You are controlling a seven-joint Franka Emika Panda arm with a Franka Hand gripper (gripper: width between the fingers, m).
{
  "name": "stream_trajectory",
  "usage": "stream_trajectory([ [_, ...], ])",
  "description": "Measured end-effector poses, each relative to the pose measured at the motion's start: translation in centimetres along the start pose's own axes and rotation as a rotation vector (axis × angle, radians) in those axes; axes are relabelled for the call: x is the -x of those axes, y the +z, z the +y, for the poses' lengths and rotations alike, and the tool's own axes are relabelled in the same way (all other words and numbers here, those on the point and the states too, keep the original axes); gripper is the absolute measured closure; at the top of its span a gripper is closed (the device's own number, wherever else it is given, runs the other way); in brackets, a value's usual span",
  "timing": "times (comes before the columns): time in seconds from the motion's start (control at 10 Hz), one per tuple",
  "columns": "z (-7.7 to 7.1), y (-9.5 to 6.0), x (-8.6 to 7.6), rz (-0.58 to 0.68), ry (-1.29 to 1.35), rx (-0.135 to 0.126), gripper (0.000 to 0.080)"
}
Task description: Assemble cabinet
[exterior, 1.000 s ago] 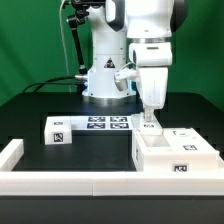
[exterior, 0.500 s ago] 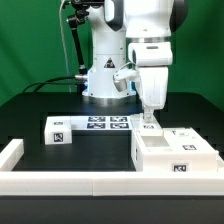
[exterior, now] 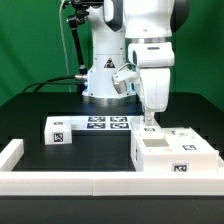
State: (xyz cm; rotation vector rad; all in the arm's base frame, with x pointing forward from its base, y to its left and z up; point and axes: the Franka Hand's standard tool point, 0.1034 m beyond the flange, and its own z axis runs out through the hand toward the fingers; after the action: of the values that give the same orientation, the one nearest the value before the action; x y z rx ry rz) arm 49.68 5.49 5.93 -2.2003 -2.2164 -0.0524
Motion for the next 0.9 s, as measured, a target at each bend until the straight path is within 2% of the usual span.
stream_trajectory([
  [0.6, 4.0, -0.1, -0.2, 0.020, -0.008, 0.039, 0.0731],
  [0.9, 5.5, -0.1, -0.2, 0.023, -0.014, 0.042, 0.0731],
])
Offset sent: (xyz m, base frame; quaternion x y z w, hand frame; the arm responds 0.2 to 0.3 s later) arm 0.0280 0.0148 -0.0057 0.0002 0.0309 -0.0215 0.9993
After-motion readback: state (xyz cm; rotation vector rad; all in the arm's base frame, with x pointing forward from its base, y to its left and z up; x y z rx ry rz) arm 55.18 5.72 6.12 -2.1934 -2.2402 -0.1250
